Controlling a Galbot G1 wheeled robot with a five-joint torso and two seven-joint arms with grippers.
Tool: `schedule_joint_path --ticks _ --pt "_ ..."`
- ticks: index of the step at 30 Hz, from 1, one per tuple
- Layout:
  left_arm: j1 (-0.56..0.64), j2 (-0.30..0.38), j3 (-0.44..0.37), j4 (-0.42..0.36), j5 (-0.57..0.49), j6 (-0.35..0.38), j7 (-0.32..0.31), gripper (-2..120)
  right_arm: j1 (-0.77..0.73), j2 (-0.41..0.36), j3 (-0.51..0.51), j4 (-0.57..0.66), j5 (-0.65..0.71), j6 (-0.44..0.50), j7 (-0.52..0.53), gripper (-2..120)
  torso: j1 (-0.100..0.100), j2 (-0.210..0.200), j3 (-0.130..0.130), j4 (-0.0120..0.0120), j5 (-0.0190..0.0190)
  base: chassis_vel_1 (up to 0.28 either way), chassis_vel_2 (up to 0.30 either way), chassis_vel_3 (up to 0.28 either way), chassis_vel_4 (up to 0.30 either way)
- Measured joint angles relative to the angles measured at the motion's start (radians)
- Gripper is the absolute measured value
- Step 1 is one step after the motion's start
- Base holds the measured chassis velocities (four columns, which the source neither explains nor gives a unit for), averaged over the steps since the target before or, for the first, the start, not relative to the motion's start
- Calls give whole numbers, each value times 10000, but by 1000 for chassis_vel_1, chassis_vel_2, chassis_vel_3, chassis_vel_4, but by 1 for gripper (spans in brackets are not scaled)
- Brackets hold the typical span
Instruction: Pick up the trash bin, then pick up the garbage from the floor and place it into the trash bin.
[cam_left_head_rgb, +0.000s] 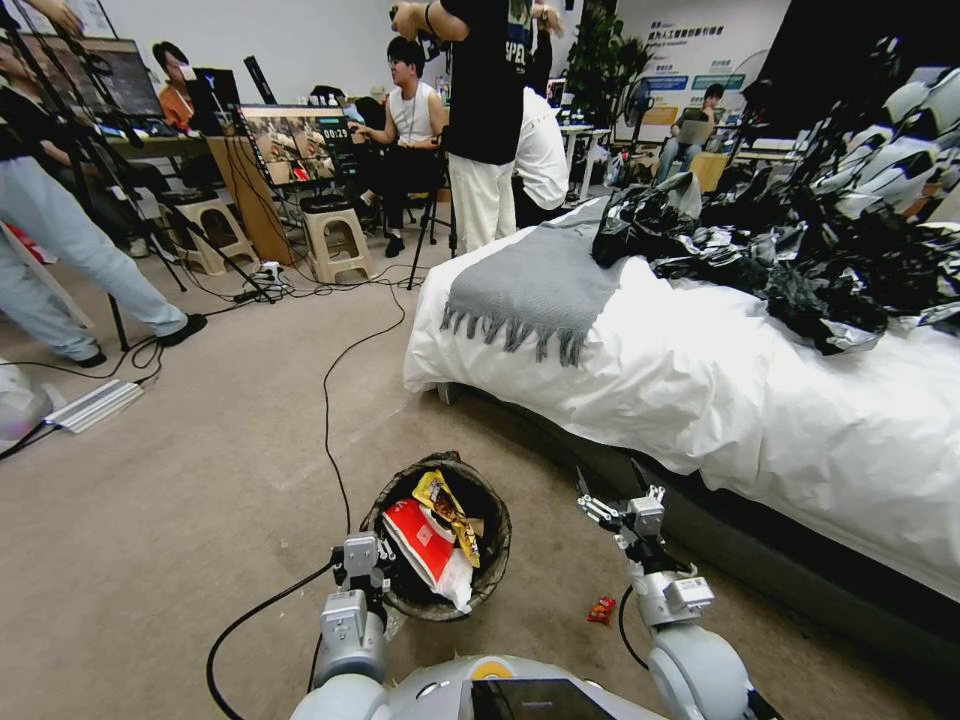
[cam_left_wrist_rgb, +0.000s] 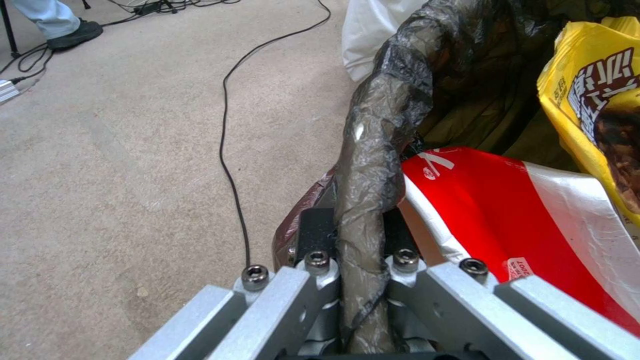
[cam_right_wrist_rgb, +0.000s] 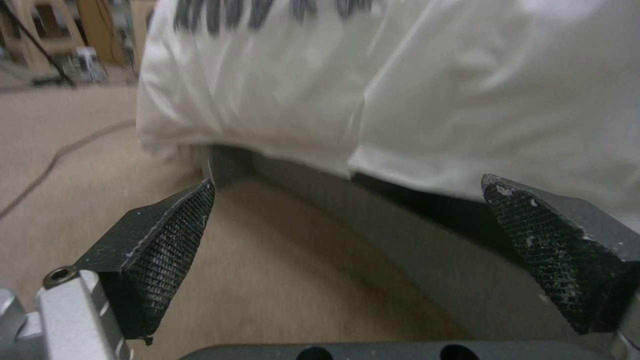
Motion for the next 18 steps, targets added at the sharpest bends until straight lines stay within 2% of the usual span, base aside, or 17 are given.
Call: schedule_joint_path --ticks 2,4,5,8,12,18 --pt "-11 4 6 0 -10 2 0 0 -158 -173 -43 120 96 -354 148 100 0 0 0 1 0 0 0 0 0" --pt "-58 13 25 11 -27 10 -2 0 -532 -711 -117 372 494 -1151 467 100 0 0 0 -1 -1 0 0 0 0" --pt "-58 13 25 11 -27 10 -2 0 -532 -711 -117 372 494 -1151 467 100 0 0 0 -1 -1 0 0 0 0" --pt "-90 23 75 53 -40 15 -3 0 -1078 -1383 -137 528 1145 -2065 818 100 0 0 0 0 -2 0 0 0 0" --pt "-103 48 85 56 -56 16 -3 0 -1295 -1661 -143 503 1496 -2405 901 100 0 0 0 0 -1 0 0 0 0" --pt "-136 130 56 61 -127 75 -3 0 -1423 -2266 -372 256 2710 -3491 1389 100 0 0 1 -1 -1 0 0 0 0"
